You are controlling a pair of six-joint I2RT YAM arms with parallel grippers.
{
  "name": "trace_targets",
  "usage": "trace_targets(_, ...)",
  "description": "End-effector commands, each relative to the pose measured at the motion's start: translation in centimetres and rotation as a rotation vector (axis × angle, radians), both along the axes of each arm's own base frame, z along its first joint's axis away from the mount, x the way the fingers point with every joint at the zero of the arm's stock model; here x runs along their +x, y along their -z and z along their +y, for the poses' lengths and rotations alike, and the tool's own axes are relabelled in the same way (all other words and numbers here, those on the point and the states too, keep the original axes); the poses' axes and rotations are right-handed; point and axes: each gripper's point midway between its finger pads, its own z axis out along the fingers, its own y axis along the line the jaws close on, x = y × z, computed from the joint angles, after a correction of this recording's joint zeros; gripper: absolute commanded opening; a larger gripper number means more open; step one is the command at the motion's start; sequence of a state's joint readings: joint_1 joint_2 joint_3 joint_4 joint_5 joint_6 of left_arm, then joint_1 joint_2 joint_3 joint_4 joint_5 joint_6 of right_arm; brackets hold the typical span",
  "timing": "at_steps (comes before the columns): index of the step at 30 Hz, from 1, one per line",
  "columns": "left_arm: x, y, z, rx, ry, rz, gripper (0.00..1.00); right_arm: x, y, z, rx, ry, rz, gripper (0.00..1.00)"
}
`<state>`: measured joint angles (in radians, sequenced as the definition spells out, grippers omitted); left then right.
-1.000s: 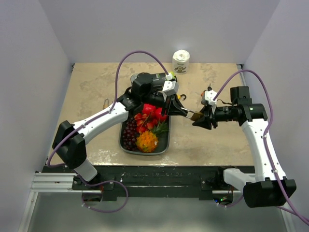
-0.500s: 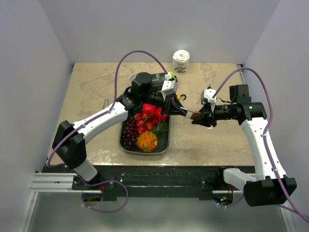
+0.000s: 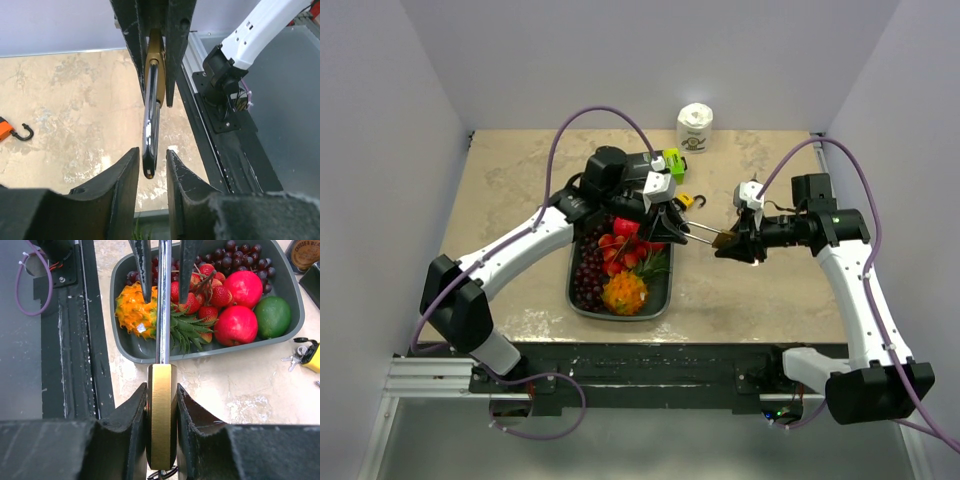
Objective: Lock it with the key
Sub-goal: Lock the lock.
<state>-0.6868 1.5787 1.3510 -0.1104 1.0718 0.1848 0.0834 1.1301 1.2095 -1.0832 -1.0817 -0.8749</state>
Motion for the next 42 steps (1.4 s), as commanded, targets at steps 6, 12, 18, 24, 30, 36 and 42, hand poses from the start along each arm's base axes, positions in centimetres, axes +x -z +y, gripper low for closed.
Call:
trace_targets(6, -0.9, -2.7, 0.0, -0.044, 0.040, -0.089, 0.33, 0.6, -2.4, 0.6, 0.036, -0.020, -0.082, 0.00)
trace_targets(12, -1.7, -2.8, -0.7, -0.053, 0.068, -0.074, 0.21, 0.2, -2.4, 0.8, 0.023, -0.031, -0.093, 0.00)
trace_targets(18, -2.9, -2.2, -1.6, -0.046, 0.101, -0.053, 0.00, 0.4, -3.0, 1.2, 0.039, -0.031, -0.110, 0.00)
trace_targets(24, -4.0, -2.7, -3.5, -0.087, 0.117, -0.030, 0.00, 0.2, -2.9, 2.1, 0.052, -0.062, -0.099, 0.00)
trace_targets(30, -5.0, -2.4, -4.8, -0.097, 0.147, -0.017, 0.00, 0.4, -3.5, 3.3, 0.081, -0.085, -0.113, 0.00)
trace_targets(36, -6.4, -1.8, -6.0, -0.108, 0.187, 0.000, 0.00, 0.3, -4.4, 5.0, 0.119, -0.117, -0.124, 0.00)
trace_targets(42, -7.7, -1.1, -6.8, -0.119, 0.247, 0.010, 0.00, 0.4, -4.9, 6.5, 0.157, -0.136, -0.122, 0.00)
